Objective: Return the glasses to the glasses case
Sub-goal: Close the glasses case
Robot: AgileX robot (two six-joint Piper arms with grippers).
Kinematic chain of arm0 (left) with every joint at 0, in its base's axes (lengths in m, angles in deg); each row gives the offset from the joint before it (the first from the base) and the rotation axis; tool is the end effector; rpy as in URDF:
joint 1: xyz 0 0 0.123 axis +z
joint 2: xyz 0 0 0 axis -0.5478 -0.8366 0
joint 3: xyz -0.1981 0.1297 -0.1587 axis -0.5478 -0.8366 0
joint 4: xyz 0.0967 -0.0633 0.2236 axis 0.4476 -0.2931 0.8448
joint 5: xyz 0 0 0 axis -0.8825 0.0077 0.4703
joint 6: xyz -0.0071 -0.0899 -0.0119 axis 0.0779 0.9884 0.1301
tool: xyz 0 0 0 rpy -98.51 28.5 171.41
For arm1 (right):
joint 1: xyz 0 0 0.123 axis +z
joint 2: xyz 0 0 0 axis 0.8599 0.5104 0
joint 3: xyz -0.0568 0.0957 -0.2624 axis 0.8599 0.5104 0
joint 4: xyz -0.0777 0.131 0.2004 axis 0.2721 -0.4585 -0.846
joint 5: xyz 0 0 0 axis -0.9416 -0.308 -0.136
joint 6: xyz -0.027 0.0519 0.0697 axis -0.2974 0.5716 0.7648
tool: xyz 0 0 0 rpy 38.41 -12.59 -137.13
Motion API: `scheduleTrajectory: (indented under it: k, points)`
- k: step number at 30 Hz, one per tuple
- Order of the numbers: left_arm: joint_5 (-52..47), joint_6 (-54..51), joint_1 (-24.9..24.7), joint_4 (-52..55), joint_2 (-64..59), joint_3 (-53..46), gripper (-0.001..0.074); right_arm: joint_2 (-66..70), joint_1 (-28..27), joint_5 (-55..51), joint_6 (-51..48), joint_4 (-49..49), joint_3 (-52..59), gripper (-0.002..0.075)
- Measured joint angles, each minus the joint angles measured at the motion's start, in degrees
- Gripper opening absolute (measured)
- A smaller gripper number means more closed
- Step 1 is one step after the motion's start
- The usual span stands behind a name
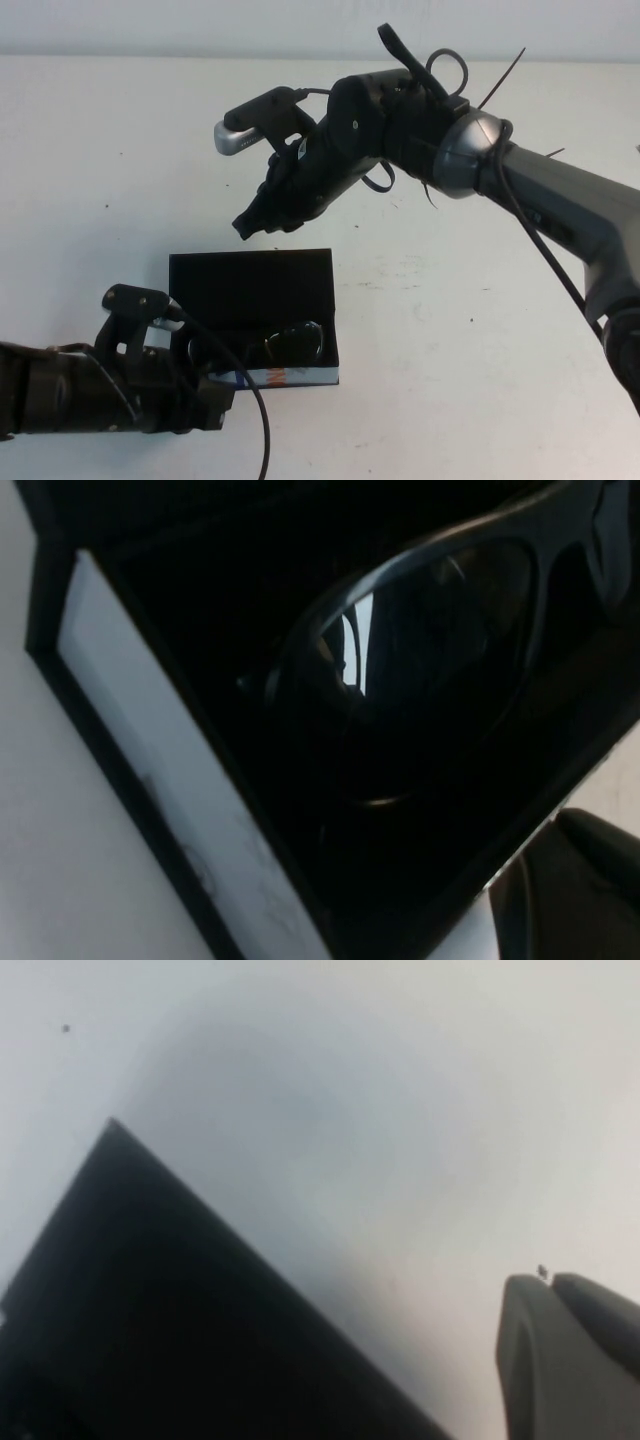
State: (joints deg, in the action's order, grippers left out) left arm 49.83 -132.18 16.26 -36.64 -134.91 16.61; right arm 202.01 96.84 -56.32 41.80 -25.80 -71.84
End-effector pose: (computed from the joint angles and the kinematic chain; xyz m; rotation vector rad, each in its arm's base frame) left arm 0.2163 -0.1157 0.1310 0.5807 2.4553 -0.8171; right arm 0.3914 0.3172 0.2373 -1.0641 2.3399 0.3752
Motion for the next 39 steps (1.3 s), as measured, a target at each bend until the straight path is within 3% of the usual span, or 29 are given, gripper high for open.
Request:
scheduleTrajectory:
  k: [12, 29, 39]
  points:
    - [1.0, -2.1, 0.0, -0.1, 0.0, 0.0, -0.0001, 3.4, -0.2, 0.9, 0.0, -2.3, 0.0, -0.0011]
    - [1.5, -2.8, 0.0, -0.1, 0.0, 1.3, -0.0001, 3.4, -0.2, -20.9, 0.0, -4.2, -9.3, -0.0011]
    - [1.5, -3.0, 0.0, -0.1, 0.0, 1.3, -0.0001, 3.3, -0.2, -22.1, 2.6, -8.9, -9.7, -0.0012]
